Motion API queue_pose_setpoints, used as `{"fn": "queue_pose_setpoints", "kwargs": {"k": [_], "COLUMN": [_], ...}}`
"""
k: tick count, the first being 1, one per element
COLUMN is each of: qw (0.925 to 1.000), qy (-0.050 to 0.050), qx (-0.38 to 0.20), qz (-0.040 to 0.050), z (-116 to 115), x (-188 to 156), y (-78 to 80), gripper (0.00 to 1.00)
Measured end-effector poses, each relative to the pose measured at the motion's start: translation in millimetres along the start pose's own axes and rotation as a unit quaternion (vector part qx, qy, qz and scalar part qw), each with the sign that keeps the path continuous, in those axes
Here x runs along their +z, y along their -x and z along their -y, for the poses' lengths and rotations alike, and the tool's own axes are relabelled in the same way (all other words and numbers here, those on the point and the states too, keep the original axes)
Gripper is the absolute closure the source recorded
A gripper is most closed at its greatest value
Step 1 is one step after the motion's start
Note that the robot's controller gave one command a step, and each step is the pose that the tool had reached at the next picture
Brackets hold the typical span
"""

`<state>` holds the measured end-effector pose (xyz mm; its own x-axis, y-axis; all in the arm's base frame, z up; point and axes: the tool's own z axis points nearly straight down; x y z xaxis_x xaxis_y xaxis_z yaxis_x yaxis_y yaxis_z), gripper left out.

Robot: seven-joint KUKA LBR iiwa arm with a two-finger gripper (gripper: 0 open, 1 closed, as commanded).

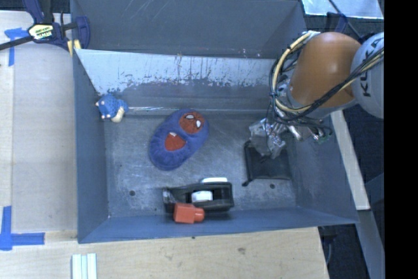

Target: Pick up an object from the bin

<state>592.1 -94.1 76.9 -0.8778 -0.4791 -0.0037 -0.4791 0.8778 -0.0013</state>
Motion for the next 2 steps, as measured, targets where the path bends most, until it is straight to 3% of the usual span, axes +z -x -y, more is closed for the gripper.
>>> {"fn": "queue_pose_setpoints", "kwargs": {"k": [1, 2], "qw": [1.0, 1.0], "qy": [0.0, 0.0], "qx": [0.001, 0.001], "qz": [-0.0001, -0.0002], "z": [0.0, 0.1], "x": [0.0, 0.0], "y": [-0.1, -0.1], "gripper": [0.0, 1.0]}}
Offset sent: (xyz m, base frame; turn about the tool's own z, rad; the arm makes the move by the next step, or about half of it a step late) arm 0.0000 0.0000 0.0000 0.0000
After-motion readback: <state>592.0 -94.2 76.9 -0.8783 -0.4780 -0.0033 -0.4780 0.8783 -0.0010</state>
